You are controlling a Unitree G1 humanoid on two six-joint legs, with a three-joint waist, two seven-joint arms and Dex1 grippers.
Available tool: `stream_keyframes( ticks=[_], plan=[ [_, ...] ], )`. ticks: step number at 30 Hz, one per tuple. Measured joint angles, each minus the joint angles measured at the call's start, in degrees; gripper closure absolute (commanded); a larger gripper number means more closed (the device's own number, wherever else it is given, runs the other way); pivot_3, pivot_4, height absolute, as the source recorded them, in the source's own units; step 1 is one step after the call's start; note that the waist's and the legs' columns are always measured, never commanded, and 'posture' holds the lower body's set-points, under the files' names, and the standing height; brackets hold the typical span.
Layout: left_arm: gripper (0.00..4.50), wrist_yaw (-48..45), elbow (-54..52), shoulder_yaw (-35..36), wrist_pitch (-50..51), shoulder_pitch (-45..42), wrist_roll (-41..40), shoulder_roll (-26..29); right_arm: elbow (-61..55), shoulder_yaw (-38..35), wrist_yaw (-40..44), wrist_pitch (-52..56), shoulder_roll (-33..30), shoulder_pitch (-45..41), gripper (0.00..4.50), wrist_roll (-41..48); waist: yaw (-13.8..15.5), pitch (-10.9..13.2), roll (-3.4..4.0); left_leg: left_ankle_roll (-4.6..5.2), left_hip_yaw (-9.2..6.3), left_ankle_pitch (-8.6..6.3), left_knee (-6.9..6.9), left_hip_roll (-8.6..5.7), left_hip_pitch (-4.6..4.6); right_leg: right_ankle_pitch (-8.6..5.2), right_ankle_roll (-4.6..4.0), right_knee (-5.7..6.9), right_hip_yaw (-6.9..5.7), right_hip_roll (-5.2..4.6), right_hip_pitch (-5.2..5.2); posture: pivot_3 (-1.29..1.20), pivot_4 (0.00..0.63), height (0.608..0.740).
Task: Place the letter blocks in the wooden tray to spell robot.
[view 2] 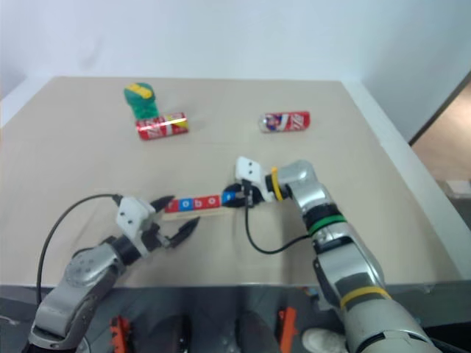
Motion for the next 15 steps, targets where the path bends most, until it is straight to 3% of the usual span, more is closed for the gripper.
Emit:
stream_keyframes(
  ticks=[2, 3, 4, 15],
  plan=[
    [0.0, 0.1, -0.1, 0.0, 0.4, 0.0, 0.0, 0.0, 1.5, 0.0, 0.6, -0.5, 0.4, -1.0, 3.29, -0.5, 0.0, 0.0, 0.0, 0.0, 0.0, 0.0, 0.0, 0.0, 0.0, 0.0, 0.0, 0.0, -0.01, 0.0, 0.0, 0.0, 0.15, 0.74],
    [0.0, 0.1, -0.2, 0.0, 0.5, 0.0, 0.0, 0.0, 1.8, 0.0, 0.6, -0.6, 0.5, -1.1, 2.49, -0.7, 0.0, 0.0, 0.01, 0.0, -0.01, 0.0, 0.0, 0.01, 0.0, -0.01, 0.0, 0.0, -0.02, 0.0, -0.01, 0.0, 0.15, 0.74],
    [0.0, 0.1, -0.2, 0.0, 0.6, 0.0, 0.0, 0.0, 2.1, 0.0, 0.7, -0.9, 0.6, -1.3, 2.22, -0.7, 0.0, 0.0, 0.01, 0.0, -0.02, 0.0, -0.01, 0.01, 0.0, -0.01, -0.01, 0.0, -0.02, 0.01, 0.0, 0.0, 0.15, 0.74],
    [0.0, -1.3, -0.7, 0.0, 1.9, 0.0, -1.1, 1.0, 4.6, -1.4, 1.9, -1.1, 1.3, -2.5, 2.22, -1.0, 0.0, 0.0, 0.02, 0.0, -0.03, 0.0, -0.01, 0.02, 0.0, 0.0, -0.03, 0.01, -0.04, 0.01, -0.01, 0.0, 0.15, 0.74]
  ],
)
